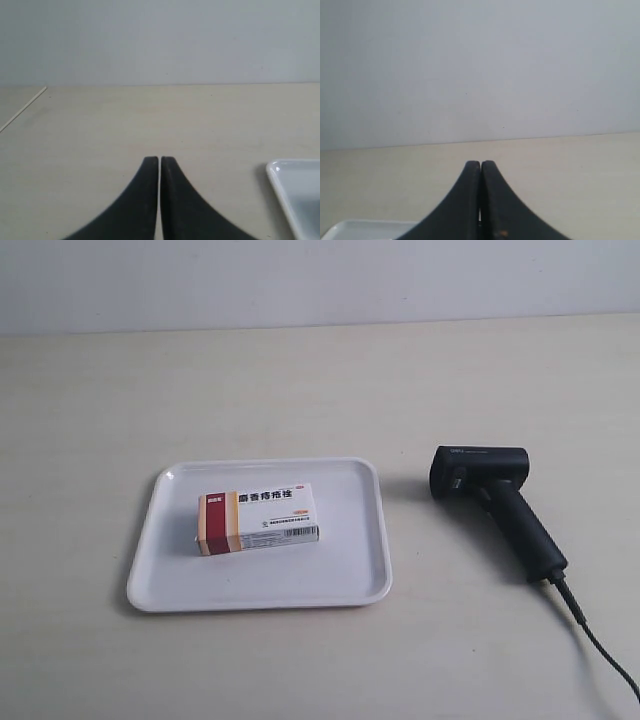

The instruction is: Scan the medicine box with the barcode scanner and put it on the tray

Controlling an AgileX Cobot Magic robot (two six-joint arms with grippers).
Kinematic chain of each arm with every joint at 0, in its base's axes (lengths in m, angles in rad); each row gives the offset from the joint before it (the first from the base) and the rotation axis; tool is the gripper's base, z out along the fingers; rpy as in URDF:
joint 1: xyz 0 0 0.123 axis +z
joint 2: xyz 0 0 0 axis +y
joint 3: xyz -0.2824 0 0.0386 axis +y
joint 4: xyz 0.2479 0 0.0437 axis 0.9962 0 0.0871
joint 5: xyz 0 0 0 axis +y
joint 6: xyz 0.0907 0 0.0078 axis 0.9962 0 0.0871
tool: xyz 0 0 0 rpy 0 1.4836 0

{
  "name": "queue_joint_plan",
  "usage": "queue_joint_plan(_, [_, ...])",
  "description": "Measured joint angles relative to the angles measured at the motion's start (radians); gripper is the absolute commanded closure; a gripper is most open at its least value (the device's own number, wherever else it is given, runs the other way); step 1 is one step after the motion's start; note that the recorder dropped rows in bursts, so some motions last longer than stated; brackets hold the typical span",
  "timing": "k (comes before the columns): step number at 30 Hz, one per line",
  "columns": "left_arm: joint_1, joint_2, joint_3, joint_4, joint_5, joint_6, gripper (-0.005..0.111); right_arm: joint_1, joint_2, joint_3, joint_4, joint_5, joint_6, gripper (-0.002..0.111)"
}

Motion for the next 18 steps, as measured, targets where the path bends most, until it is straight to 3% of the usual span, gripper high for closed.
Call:
queue_joint_plan(14, [0.000,0.000,0.000,0.000,0.004,0.000,0.103,0.000,0.000,0.000,-0.011,-0.006,-0.022,0.108])
queue_joint_plan(18, [0.000,0.000,0.000,0.000,0.006,0.000,0.103,0.000,-0.005,0.006,-0.049,-0.120,-0.066,0.108])
